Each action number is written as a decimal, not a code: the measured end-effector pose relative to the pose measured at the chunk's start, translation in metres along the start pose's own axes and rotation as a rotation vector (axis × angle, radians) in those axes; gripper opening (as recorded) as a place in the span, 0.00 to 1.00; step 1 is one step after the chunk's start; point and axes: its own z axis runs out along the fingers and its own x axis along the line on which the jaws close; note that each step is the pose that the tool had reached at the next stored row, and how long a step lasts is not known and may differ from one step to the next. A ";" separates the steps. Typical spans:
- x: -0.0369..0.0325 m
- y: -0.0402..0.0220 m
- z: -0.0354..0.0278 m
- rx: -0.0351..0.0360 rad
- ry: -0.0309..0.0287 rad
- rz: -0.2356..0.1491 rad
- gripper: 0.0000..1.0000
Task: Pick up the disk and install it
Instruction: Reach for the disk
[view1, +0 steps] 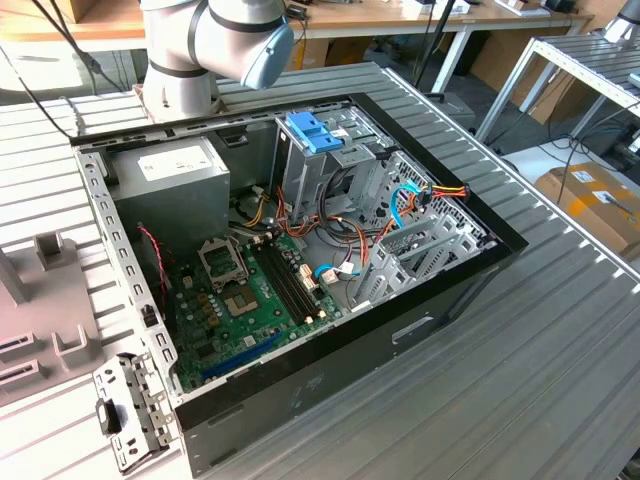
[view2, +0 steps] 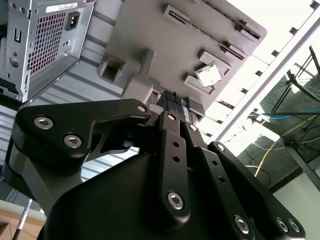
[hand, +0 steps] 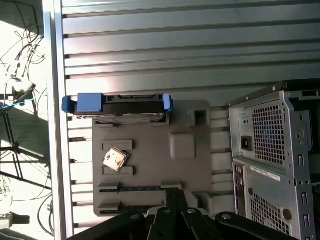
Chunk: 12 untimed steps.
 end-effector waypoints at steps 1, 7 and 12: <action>0.0004 0.0000 0.0000 0.0000 0.0000 0.000 0.11; 0.0042 -0.0003 0.0000 -0.0001 -0.0001 0.000 0.11; 0.0069 -0.0005 -0.0001 -0.0001 -0.0001 0.000 0.11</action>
